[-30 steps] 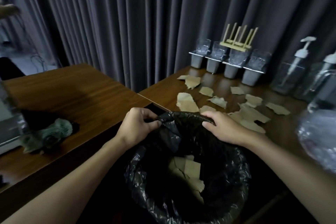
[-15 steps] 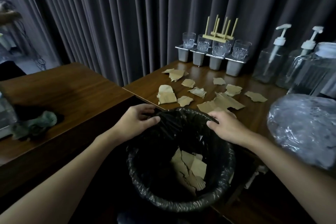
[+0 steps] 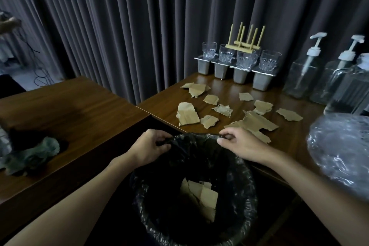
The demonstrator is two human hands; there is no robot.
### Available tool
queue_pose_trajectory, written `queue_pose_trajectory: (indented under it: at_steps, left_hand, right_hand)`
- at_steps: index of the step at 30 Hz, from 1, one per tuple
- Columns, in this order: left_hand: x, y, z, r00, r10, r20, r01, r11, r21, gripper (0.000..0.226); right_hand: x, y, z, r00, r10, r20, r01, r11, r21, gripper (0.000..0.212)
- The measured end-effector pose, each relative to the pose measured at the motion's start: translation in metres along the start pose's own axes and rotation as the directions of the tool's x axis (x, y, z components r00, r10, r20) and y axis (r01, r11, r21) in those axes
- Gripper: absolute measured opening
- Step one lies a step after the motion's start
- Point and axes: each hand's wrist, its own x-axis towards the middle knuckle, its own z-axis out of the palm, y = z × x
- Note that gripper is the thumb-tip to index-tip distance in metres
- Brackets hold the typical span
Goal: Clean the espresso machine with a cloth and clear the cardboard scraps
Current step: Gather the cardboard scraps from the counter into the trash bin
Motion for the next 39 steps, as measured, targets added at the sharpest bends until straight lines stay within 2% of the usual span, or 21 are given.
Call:
queue_pose_trajectory:
  at_steps: [3, 5, 9, 13, 16, 18, 20, 23, 26, 30, 32, 34, 37, 39]
  left_hand:
    - [0.017, -0.018, -0.007, 0.999, 0.007, 0.031, -0.01, 0.997, 0.077, 0.041]
    - [0.027, -0.028, -0.01, 0.997, -0.004, 0.076, -0.005, 0.994, 0.11, 0.055]
    - [0.051, -0.047, -0.015, 0.991, -0.019, 0.131, 0.011, 0.998, 0.061, 0.074]
    - [0.068, -0.058, -0.015, 0.992, 0.014, 0.126, -0.008, 0.999, -0.046, 0.066]
    - [0.075, -0.066, -0.012, 0.991, 0.083, 0.105, -0.082, 0.996, -0.018, 0.054]
    - [0.079, -0.071, -0.009, 0.992, 0.109, 0.068, -0.107, 0.994, -0.023, 0.06]
    - [0.08, -0.076, -0.007, 0.993, 0.105, 0.06, -0.103, 0.994, -0.035, 0.064]
    - [0.08, -0.08, -0.002, 0.99, 0.134, 0.032, -0.133, 0.99, -0.041, 0.06]
    - [0.08, -0.077, 0.0, 0.987, 0.162, 0.012, -0.162, 0.987, -0.011, 0.059]
    - [0.086, -0.073, 0.001, 0.984, 0.164, 0.064, -0.165, 0.986, 0.02, 0.053]
    - [0.087, -0.073, 0.002, 0.985, 0.164, 0.052, -0.164, 0.986, 0.009, 0.041]
    - [0.086, -0.073, 0.004, 0.987, 0.16, 0.034, -0.159, 0.987, -0.019, 0.032]
    - [0.087, -0.071, 0.002, 0.987, 0.15, 0.051, -0.149, 0.988, -0.03, 0.025]
    - [0.087, -0.071, 0.0, 0.987, 0.147, 0.063, -0.146, 0.989, -0.027, 0.025]
  right_hand:
    - [0.028, -0.015, 0.008, 0.997, -0.066, -0.048, 0.063, 0.996, -0.065, 0.045]
    - [0.046, -0.022, 0.018, 0.996, -0.081, -0.028, 0.077, 0.99, -0.118, 0.046]
    - [0.08, -0.034, 0.046, 0.996, -0.086, -0.02, 0.077, 0.956, -0.282, 0.052]
    - [0.098, -0.033, 0.062, 0.997, -0.083, -0.004, 0.074, 0.907, -0.414, 0.054]
    - [0.103, -0.03, 0.065, 0.999, -0.05, -0.012, 0.039, 0.887, -0.459, 0.05]
    - [0.104, -0.028, 0.063, 0.997, -0.048, -0.057, 0.014, 0.872, -0.489, 0.046]
    - [0.106, -0.025, 0.061, 0.995, -0.059, -0.085, 0.009, 0.867, -0.498, 0.041]
    - [0.11, -0.022, 0.058, 0.993, -0.055, -0.102, 0.002, 0.889, -0.459, 0.033]
    - [0.116, -0.024, 0.059, 0.984, -0.017, -0.18, -0.063, 0.901, -0.429, 0.024]
    - [0.127, -0.029, 0.064, 0.959, 0.017, -0.283, -0.152, 0.872, -0.466, 0.026]
    - [0.132, -0.029, 0.064, 0.947, 0.05, -0.317, -0.189, 0.885, -0.425, 0.029]
    - [0.135, -0.028, 0.064, 0.937, 0.106, -0.333, -0.212, 0.93, -0.301, 0.045]
    - [0.135, -0.031, 0.061, 0.919, 0.14, -0.37, -0.166, 0.985, -0.038, 0.061]
    - [0.13, -0.038, 0.055, 0.9, 0.161, -0.406, -0.091, 0.978, 0.185, 0.054]
